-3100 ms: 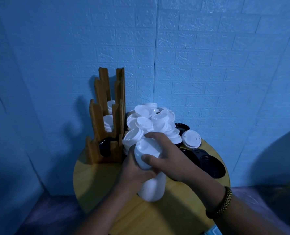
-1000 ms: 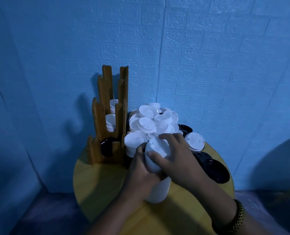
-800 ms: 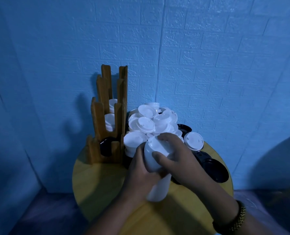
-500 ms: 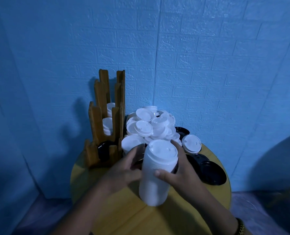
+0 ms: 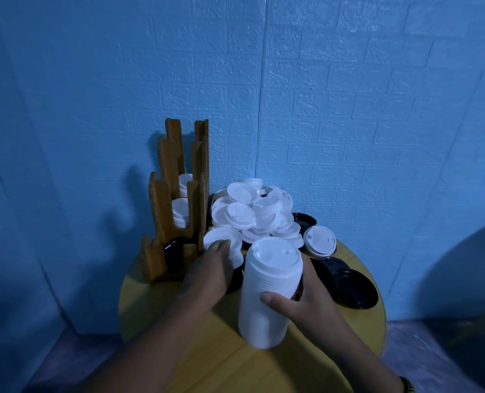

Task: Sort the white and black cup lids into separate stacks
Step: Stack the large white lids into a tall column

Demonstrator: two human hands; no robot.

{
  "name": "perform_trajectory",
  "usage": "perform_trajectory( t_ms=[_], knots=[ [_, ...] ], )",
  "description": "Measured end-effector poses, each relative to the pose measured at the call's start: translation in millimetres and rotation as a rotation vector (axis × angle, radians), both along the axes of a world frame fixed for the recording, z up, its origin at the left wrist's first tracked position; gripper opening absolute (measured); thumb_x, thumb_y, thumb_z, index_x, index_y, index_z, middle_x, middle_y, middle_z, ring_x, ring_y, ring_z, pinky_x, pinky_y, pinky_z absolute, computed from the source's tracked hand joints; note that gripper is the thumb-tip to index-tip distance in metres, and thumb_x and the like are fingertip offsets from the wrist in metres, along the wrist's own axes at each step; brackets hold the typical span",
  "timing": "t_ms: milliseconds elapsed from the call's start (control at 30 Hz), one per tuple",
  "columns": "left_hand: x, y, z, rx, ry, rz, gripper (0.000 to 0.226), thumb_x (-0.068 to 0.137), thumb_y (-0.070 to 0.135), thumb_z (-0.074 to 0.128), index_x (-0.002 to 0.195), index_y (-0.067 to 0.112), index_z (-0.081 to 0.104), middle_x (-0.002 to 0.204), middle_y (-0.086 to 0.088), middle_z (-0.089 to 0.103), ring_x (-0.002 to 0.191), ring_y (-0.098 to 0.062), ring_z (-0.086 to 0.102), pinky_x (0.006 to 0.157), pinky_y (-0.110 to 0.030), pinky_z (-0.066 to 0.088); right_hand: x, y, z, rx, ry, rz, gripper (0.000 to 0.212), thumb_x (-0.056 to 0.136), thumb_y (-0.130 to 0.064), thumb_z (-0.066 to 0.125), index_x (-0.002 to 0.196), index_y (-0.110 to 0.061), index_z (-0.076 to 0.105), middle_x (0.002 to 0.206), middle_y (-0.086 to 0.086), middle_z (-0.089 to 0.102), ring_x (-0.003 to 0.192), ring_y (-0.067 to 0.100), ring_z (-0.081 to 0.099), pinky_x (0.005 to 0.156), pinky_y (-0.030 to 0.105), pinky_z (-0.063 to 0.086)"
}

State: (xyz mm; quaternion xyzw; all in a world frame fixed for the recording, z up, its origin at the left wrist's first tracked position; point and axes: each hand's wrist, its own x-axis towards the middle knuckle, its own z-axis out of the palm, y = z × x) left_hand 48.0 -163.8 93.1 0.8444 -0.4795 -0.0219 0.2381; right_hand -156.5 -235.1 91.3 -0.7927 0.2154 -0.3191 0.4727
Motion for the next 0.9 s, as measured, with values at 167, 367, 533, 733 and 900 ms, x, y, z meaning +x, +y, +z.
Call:
perform_trajectory(
  t_ms=[167, 367, 533, 733, 900],
  knots=[
    [10.2, -10.4, -4.2, 0.005, -0.129, 0.074, 0.014, 0.097, 0.011, 0.060, 0.104, 0.023, 0.060, 0.118, 0.000, 0.063, 0.099, -0.022, 0.064, 0.082, -0.037, 0.056, 0.1, -1.1, 1.0, 0.004, 0.002, -0.003, 0.084, 0.072, -0.037, 0.088, 0.141, -0.040, 0.039, 0.129, -0.026, 0.058, 0.121, -0.004, 0.054, 0.101, 0.032, 0.048],
    [7.5, -2.1, -2.7, -0.341, 0.016, 0.029, 0.009, 0.101, 0.022, 0.061, 0.099, 0.017, 0.067, 0.106, 0.005, 0.060, 0.093, -0.015, 0.060, 0.076, -0.035, 0.053, 2.4, -3.1, 1.1, 0.009, -0.001, 0.009, 0.082, 0.074, -0.034, 0.088, 0.140, -0.039, 0.040, 0.128, -0.025, 0.058, 0.121, -0.003, 0.054, 0.102, 0.032, 0.049],
    [1.0, 2.0, 0.6, -0.375, 0.144, 0.024, 0.009, 0.095, 0.025, 0.070, 0.094, 0.022, 0.062, 0.102, 0.008, 0.056, 0.088, -0.007, 0.054, 0.063, -0.020, 0.038, 2.7, -2.2, 1.2, 0.014, -0.002, 0.016, 0.084, 0.073, -0.038, 0.088, 0.141, -0.040, 0.039, 0.129, -0.027, 0.058, 0.122, -0.004, 0.054, 0.101, 0.032, 0.048],
    [3.7, 2.3, -1.5, -0.358, 0.104, 0.014, 0.011, 0.097, 0.029, 0.067, 0.091, 0.022, 0.063, 0.093, 0.011, 0.057, 0.085, -0.007, 0.058, 0.062, -0.020, 0.039, 1.6, -1.0, 4.2, 0.001, 0.004, 0.027, 0.082, 0.075, -0.032, 0.087, 0.142, -0.039, 0.039, 0.129, -0.030, 0.056, 0.123, -0.006, 0.052, 0.101, 0.028, 0.047],
    [-2.7, 12.8, 18.9, -0.749, 0.369, 0.022, 0.007, 0.096, 0.021, 0.070, 0.092, 0.018, 0.065, 0.087, 0.001, 0.071, 0.079, -0.014, 0.070, 0.060, -0.032, 0.059, 2.5, -3.2, 4.3, 0.000, -0.006, 0.055, 0.085, 0.075, -0.035, 0.087, 0.144, -0.036, 0.038, 0.135, -0.025, 0.055, 0.127, -0.003, 0.051, 0.104, 0.030, 0.045]
  ],
)
